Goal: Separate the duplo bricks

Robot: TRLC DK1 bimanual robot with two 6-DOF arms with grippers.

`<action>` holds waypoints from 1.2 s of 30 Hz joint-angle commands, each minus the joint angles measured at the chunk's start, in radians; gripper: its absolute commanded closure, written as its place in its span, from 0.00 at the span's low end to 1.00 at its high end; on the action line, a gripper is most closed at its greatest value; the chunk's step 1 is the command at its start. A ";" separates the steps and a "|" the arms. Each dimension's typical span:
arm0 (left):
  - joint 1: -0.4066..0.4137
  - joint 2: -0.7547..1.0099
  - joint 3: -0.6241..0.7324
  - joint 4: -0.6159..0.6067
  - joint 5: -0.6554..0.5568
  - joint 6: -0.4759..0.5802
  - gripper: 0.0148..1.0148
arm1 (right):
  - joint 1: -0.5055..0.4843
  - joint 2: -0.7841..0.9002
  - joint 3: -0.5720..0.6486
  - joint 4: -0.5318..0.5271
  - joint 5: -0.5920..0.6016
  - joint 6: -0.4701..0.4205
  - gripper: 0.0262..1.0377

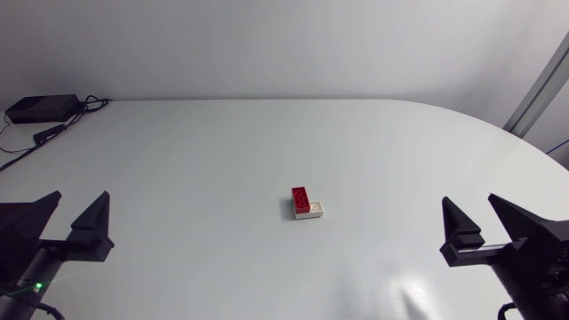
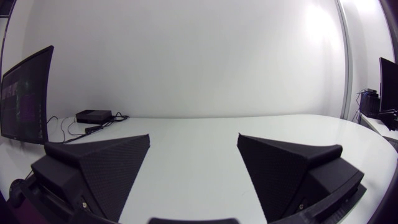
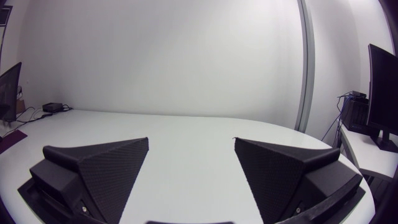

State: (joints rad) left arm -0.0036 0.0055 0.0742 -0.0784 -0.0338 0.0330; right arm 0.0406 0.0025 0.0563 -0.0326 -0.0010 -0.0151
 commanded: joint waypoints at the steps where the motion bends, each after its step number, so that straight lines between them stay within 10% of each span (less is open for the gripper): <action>1: 0.008 0.014 0.081 -0.011 0.000 0.010 0.05 | 0.008 -0.007 0.047 -0.030 -0.007 -0.005 0.04; 22: -0.105 0.958 0.783 -0.328 0.014 0.062 0.16 | 0.005 0.441 0.409 -0.127 -0.008 0.000 0.04; 36: -0.164 1.400 1.062 -0.586 0.086 0.151 0.14 | 0.163 0.921 0.588 -0.072 0.009 0.205 0.04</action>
State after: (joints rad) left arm -0.1638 1.3502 1.0843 -0.6346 0.0254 0.1589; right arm 0.1719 0.8642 0.6041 -0.1238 -0.0006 0.1280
